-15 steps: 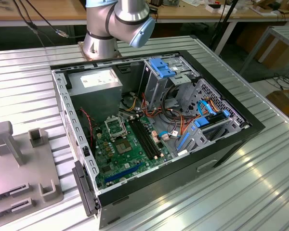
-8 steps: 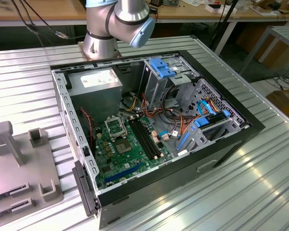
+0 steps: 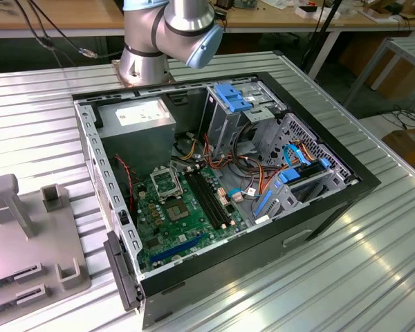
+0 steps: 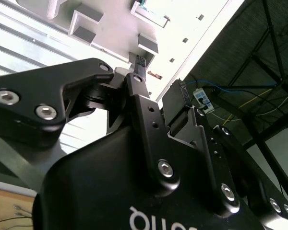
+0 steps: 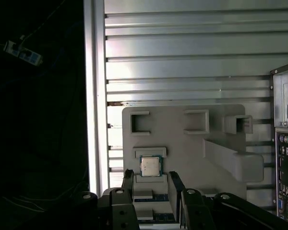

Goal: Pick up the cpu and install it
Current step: 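Pick up the cpu and move it towards the insertion slot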

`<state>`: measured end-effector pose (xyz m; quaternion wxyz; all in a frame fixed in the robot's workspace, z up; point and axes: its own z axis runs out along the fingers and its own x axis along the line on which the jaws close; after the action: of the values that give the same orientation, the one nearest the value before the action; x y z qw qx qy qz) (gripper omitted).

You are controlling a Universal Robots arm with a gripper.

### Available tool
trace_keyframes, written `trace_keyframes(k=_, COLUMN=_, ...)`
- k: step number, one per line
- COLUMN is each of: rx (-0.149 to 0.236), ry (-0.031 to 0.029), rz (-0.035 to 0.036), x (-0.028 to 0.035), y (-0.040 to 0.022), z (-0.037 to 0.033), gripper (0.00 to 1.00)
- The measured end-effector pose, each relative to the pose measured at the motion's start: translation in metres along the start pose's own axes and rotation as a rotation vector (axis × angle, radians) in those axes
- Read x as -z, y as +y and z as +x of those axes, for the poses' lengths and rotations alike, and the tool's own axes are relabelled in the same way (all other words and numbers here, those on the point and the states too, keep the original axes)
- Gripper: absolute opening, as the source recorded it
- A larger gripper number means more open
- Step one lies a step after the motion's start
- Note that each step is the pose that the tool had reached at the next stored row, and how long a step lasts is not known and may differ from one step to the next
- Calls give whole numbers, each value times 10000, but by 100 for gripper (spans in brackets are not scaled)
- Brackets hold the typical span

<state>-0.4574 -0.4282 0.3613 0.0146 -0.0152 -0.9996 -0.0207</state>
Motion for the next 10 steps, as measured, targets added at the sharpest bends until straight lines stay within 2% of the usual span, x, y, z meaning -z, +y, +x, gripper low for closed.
trace_keyframes(k=7, rx=0, ry=0, rz=0, x=-1, y=0, z=0, gripper=42)
trace_keyframes(k=8, rx=0, ry=0, rz=0, x=-1, y=0, z=0, gripper=44)
trace_keyframes(k=9, rx=0, ry=0, rz=0, x=-2, y=0, z=0, gripper=50)
trace_keyframes(k=10, rx=0, ry=0, rz=0, x=-2, y=0, z=0, gripper=50)
